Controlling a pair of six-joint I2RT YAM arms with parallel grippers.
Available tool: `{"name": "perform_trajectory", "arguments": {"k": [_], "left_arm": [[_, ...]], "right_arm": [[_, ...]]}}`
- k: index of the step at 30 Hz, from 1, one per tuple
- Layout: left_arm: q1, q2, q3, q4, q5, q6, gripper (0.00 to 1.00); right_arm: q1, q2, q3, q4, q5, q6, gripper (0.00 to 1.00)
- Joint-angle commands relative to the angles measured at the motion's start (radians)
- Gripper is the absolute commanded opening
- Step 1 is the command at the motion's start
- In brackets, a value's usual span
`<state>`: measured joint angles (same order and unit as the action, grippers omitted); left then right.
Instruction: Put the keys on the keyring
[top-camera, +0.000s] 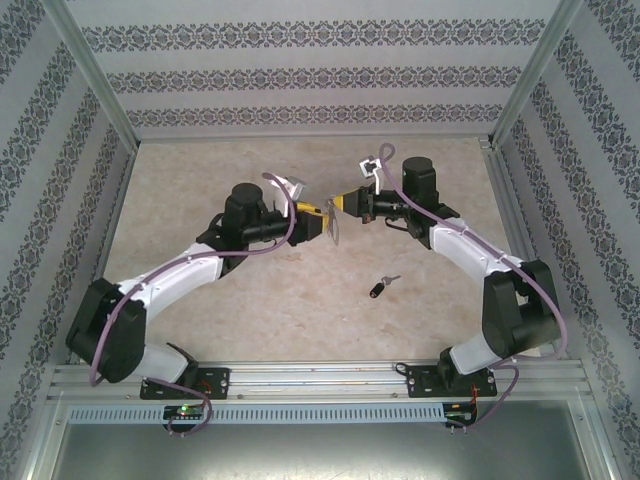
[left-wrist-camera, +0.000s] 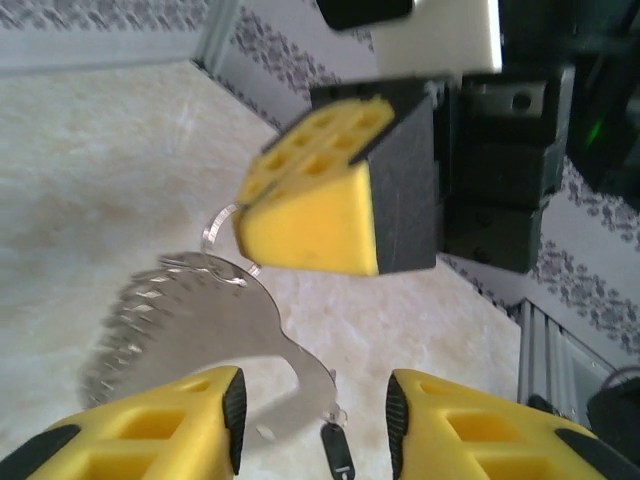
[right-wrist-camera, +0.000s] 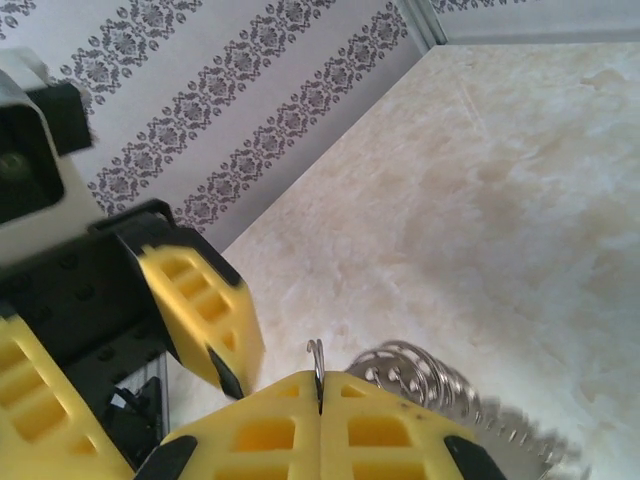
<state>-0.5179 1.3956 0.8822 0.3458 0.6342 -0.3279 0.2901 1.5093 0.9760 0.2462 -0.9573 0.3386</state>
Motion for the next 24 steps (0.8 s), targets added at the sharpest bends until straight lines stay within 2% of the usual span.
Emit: {"name": "perform_trajectory", "arguments": {"k": [1, 11, 20, 24], "left_arm": [[-0.005, -0.056, -0.021, 0.082, -0.081, -0.035, 0.48], [0.008, -0.063, -0.016, 0.103, -0.032, -0.116, 0.53], [0.022, -0.029, 0.0, 0.203, 0.038, -0.171, 0.54], [0.025, -0.004, 0.015, 0.242, 0.095, -0.197, 0.59]], "right_arm": [[-0.002, -0.055, -0.04, 0.094, 0.034, -0.001, 0.0], [0.015, -0.15, -0.138, 0.242, 0.093, 0.04, 0.0], [0.054, -0.202, -0.13, 0.263, 0.117, 0.06, 0.0], [0.063, -0.188, -0.104, 0.259, 0.096, 0.075, 0.0]]}}
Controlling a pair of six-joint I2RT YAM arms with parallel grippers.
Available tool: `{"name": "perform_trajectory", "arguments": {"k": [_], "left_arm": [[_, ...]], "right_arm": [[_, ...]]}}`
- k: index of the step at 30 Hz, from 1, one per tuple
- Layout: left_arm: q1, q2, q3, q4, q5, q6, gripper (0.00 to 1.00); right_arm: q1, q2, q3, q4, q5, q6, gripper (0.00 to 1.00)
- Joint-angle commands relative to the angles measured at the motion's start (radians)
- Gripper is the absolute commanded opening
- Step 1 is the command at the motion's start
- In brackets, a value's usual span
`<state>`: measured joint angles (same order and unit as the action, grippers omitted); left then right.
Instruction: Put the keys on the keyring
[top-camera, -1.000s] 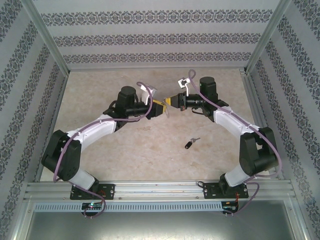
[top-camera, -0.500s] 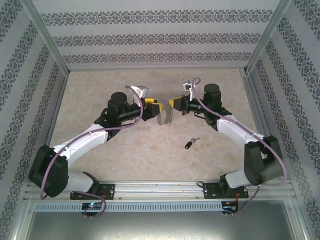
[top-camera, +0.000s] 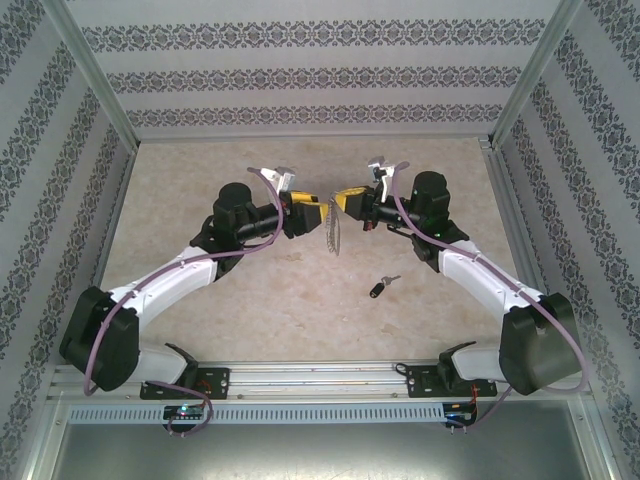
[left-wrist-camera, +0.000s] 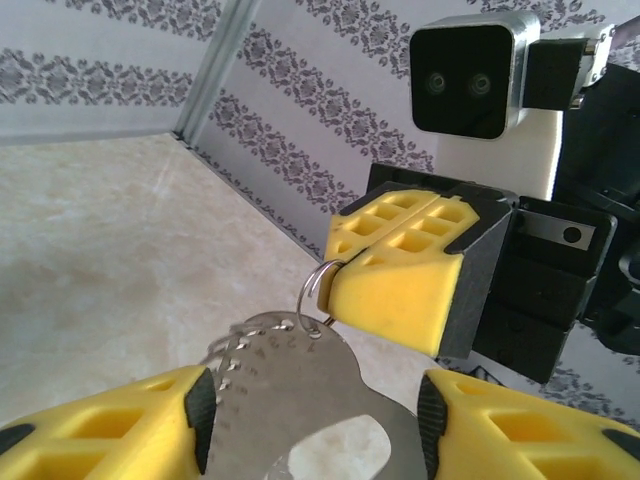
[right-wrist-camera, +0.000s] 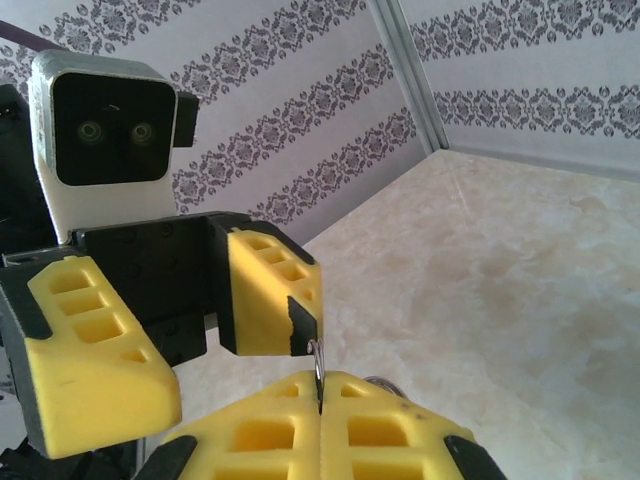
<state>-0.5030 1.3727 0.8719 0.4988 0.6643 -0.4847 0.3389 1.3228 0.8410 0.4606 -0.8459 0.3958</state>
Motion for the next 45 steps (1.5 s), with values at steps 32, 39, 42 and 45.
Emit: {"name": "perform_trajectory", "arguments": {"k": [32, 39, 42, 45], "left_arm": [[0.08, 0.114, -0.024, 0.401, 0.207, -0.274, 0.38], [0.08, 0.121, -0.029, 0.426, 0.221, -0.291, 0.31], [0.08, 0.121, -0.036, 0.437, 0.224, -0.297, 0.3], [0.08, 0.119, -0.044, 0.437, 0.225, -0.295, 0.3]], "right_arm": [[0.075, 0.039, 0.075, 0.043, -0.002, 0.044, 0.0], [0.077, 0.044, 0.075, 0.043, 0.004, 0.043, 0.0], [0.077, 0.044, 0.074, 0.039, 0.005, 0.042, 0.0], [0.076, 0.041, 0.071, 0.034, 0.008, 0.037, 0.0]]}}
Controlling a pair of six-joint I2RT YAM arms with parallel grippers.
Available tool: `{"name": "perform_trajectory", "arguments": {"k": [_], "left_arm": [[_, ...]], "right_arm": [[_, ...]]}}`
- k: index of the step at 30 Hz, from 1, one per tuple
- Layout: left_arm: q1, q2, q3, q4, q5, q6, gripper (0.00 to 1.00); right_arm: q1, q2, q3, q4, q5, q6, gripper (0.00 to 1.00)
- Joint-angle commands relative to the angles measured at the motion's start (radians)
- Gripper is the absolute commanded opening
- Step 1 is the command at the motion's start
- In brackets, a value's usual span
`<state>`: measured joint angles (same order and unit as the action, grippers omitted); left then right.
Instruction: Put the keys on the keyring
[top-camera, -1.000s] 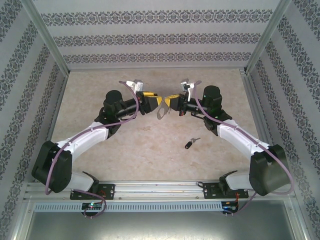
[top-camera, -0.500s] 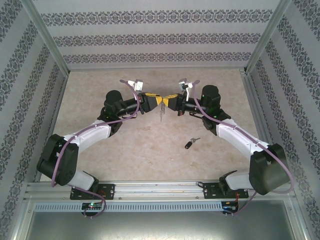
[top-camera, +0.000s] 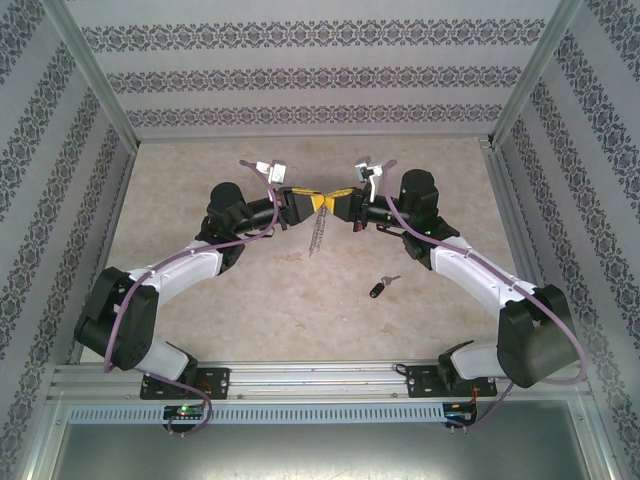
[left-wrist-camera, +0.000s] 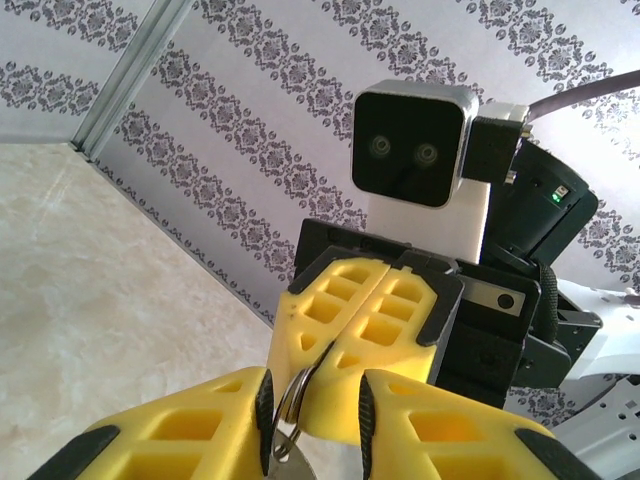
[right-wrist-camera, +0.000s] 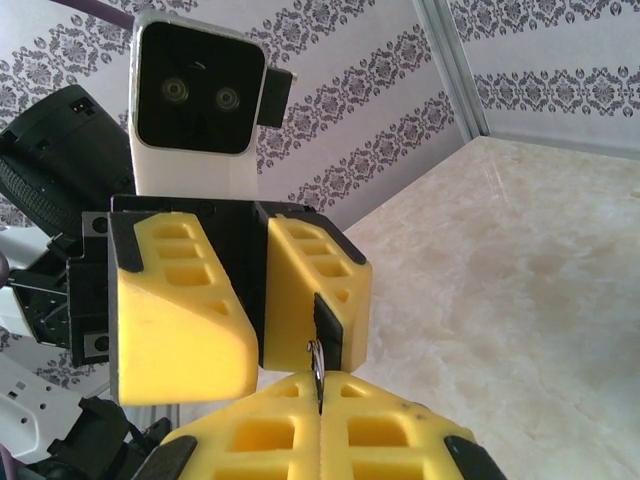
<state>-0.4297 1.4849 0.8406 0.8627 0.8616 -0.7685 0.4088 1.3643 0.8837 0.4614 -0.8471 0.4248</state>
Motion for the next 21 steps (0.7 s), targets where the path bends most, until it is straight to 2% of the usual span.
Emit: {"name": "perform_trajectory", "arguments": {"k": [1, 15, 21], "left_arm": [[0.007, 0.003, -0.016, 0.07, 0.027, -0.01, 0.3], [0.007, -0.007, -0.024, 0.062, 0.025, 0.006, 0.26], [0.008, 0.002, -0.016, 0.071, 0.024, 0.001, 0.28]], "right_arm": [[0.004, -0.001, 0.026, 0.033, 0.009, 0.009, 0.0], [-0.004, -0.001, 0.02, 0.024, -0.018, 0.012, 0.0], [-0.004, 0.001, 0.018, 0.014, -0.024, 0.006, 0.0]]}}
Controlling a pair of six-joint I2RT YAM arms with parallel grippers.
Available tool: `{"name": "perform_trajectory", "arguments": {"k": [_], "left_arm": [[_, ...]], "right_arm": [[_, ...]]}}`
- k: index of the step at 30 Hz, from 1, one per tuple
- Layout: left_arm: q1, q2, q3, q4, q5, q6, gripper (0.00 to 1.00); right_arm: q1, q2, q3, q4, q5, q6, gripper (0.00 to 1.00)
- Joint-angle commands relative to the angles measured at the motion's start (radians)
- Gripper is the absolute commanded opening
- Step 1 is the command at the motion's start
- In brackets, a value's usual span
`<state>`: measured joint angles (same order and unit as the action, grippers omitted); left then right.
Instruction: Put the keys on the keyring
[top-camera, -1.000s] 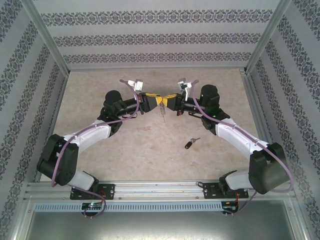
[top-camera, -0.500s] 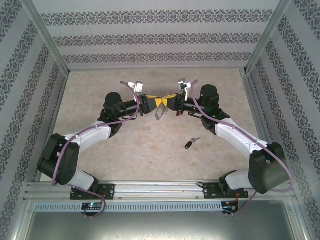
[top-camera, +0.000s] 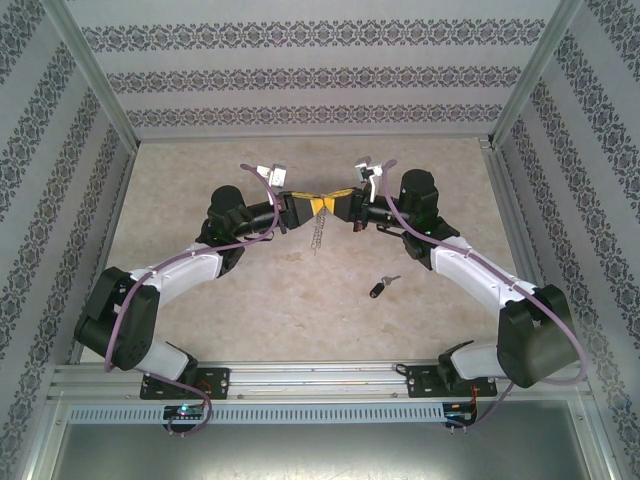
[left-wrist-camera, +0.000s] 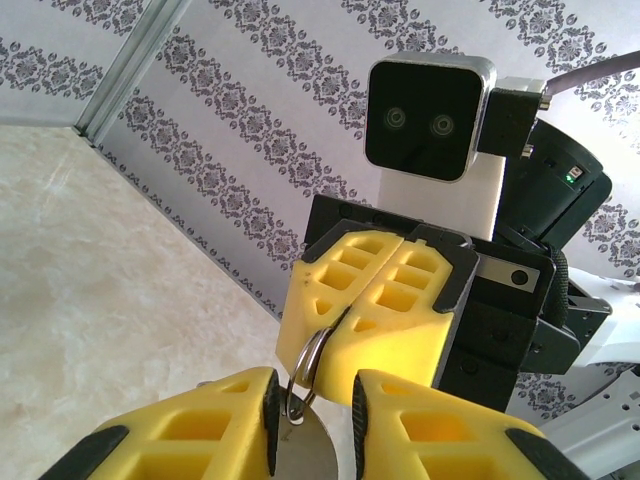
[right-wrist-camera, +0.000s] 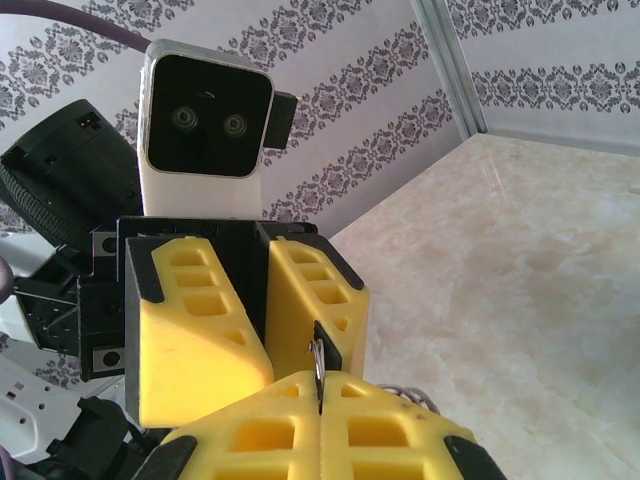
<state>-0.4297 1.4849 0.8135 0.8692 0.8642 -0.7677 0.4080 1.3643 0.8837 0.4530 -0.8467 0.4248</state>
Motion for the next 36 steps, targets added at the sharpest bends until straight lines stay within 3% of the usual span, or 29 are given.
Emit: {"name": "perform_trajectory", "arguments": {"k": [1, 11, 15, 17, 19, 22, 27, 31, 36], "left_arm": [[0.007, 0.004, 0.014, 0.065, 0.023, 0.0, 0.27], [0.006, 0.034, 0.024, 0.096, 0.049, -0.013, 0.16], [0.006, 0.035, 0.031, 0.08, 0.056, 0.004, 0.05], [0.006, 0.032, 0.037, 0.058, 0.058, 0.023, 0.0], [0.006, 0.028, 0.045, 0.033, 0.058, 0.048, 0.0], [0.006, 0.025, 0.053, 0.002, 0.056, 0.082, 0.0], [0.006, 0.004, 0.062, -0.063, 0.036, 0.181, 0.0], [-0.001, -0.016, 0.058, -0.11, -0.013, 0.304, 0.0], [-0.022, -0.049, 0.0, -0.041, -0.094, 0.491, 0.0]], "right_arm": [[-0.003, 0.001, 0.017, 0.022, -0.025, 0.008, 0.0], [-0.004, 0.008, 0.025, 0.018, -0.027, 0.006, 0.0], [-0.006, 0.015, 0.03, 0.018, -0.028, 0.009, 0.0], [-0.01, 0.01, 0.028, 0.017, -0.025, 0.013, 0.08], [-0.024, -0.005, 0.017, 0.018, -0.005, 0.02, 0.29], [-0.063, -0.053, -0.012, 0.022, 0.026, 0.043, 0.46], [-0.139, -0.164, -0.09, -0.022, 0.153, 0.064, 0.58], [-0.19, -0.216, -0.165, -0.028, 0.243, 0.098, 0.61], [-0.218, -0.219, -0.231, -0.016, 0.285, 0.111, 0.63]]}}
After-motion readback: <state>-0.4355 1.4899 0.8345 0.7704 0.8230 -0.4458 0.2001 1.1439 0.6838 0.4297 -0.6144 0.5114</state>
